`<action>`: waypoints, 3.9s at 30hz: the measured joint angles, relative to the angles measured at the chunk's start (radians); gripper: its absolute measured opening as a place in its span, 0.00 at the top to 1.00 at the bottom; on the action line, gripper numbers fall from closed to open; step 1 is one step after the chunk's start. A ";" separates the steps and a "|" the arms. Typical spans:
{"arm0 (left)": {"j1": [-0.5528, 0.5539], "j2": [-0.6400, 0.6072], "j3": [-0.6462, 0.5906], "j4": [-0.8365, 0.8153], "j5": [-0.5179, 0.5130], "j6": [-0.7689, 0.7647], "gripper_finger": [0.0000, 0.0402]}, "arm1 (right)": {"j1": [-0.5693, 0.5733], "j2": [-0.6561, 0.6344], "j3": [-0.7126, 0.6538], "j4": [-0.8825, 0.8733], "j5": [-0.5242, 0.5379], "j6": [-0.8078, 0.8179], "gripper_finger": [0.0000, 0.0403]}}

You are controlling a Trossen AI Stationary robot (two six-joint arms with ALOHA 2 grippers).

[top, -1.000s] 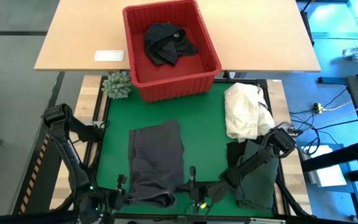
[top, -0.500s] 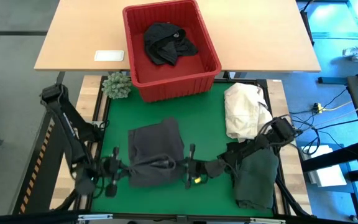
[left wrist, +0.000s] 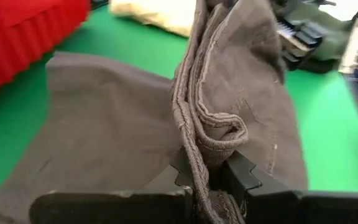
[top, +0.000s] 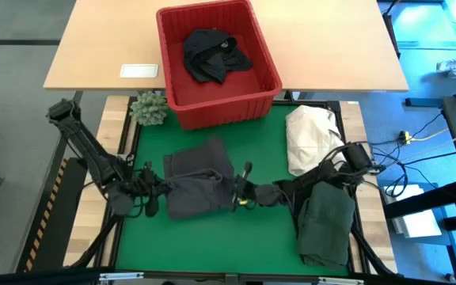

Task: Fold laundry
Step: Fold the gray pants

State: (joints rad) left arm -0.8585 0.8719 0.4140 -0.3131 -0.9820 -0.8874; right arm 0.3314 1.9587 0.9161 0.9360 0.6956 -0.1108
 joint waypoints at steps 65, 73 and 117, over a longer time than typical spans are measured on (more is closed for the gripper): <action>0.056 0.187 0.114 0.526 0.372 0.287 0.94 | 0.281 -0.135 0.062 -0.378 -0.036 0.108 1.00; 0.107 0.187 0.143 0.361 0.035 0.381 0.94 | 0.212 -0.191 0.066 -0.609 0.284 0.081 1.00; 0.409 0.201 0.008 0.210 0.606 0.243 0.65 | 0.074 0.047 0.068 -0.762 -0.204 0.451 1.00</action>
State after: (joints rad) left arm -0.4493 1.0731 0.4223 -0.1028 -0.3760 -0.6446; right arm 0.4057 2.0056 0.9836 0.1742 0.4915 0.3405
